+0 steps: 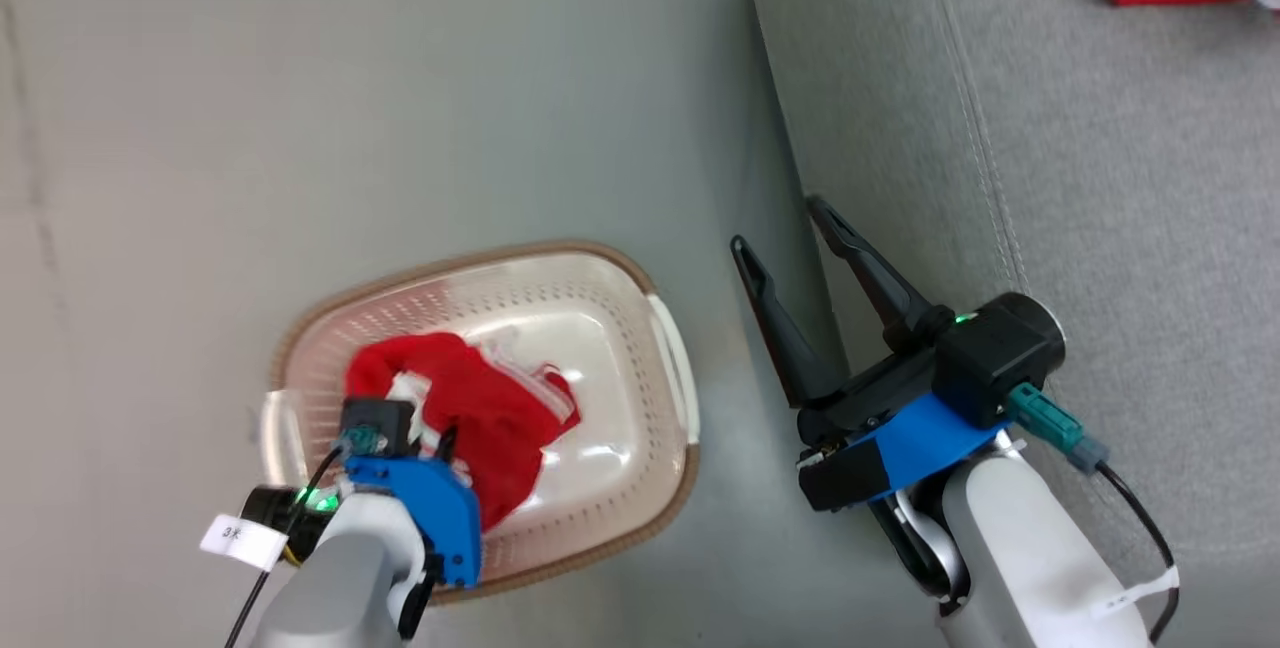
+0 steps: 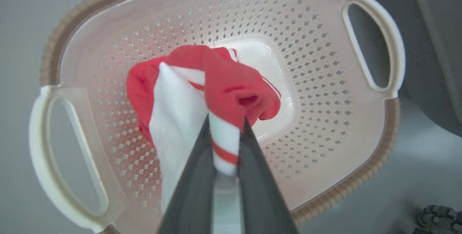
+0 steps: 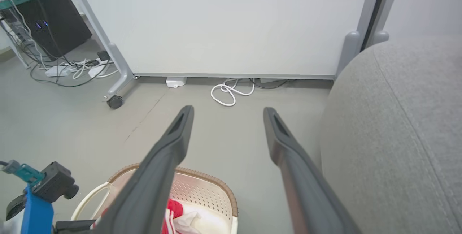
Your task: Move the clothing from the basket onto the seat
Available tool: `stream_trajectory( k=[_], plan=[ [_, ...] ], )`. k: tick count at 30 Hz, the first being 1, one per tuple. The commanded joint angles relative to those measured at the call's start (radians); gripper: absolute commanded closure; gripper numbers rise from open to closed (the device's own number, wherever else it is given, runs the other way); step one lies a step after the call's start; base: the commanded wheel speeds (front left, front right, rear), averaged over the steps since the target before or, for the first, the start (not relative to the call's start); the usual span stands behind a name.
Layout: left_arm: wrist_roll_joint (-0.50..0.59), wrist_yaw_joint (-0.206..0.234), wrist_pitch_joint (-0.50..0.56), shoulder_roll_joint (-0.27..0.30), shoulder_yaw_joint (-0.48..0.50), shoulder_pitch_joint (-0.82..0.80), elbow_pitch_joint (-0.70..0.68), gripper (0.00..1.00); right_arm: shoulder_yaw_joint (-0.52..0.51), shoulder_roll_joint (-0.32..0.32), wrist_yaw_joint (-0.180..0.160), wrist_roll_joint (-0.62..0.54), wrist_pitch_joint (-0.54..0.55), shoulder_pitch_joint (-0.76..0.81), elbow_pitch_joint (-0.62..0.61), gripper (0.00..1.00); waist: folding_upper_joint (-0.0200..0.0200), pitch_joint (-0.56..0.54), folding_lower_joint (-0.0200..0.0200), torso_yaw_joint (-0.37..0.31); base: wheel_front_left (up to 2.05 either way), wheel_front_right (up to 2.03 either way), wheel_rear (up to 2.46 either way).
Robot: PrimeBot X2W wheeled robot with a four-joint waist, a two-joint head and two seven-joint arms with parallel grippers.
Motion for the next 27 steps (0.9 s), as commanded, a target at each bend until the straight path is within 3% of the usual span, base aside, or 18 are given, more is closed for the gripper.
stream_trajectory(
  k=[1, 7, 13, 27],
  plan=[
    [-0.003, -0.007, -0.006, -0.01, -0.011, -0.037, -0.014, 1.0, -0.002, -0.001, 0.0, -0.005, 0.003, 0.014, 0.014, 0.0, 0.0, -0.055, 0.0002, 0.007, 0.0, 0.0, 0.0],
    [-0.037, -0.02, -0.035, -0.03, -0.052, -0.029, -0.054, 1.0, -0.018, -0.002, 0.0, -0.014, 0.022, 0.064, 0.056, 0.0, 0.0, -0.222, 0.0002, 0.074, 0.0, 0.0, 0.0],
    [-0.122, -0.021, -0.056, -0.033, -0.149, 0.0, -0.184, 1.0, -0.032, -0.001, 0.0, -0.004, 0.052, 0.126, 0.066, 0.0, 0.0, -0.356, 0.0002, 0.129, 0.0, 0.0, 0.0],
    [-0.246, -0.021, -0.031, -0.03, -0.283, -0.113, -0.397, 1.0, -0.034, -0.002, 0.0, 0.005, 0.129, 0.231, 0.034, 0.0, 0.0, -0.519, 0.0002, 0.226, 0.0, 0.0, 0.0]
  ],
)
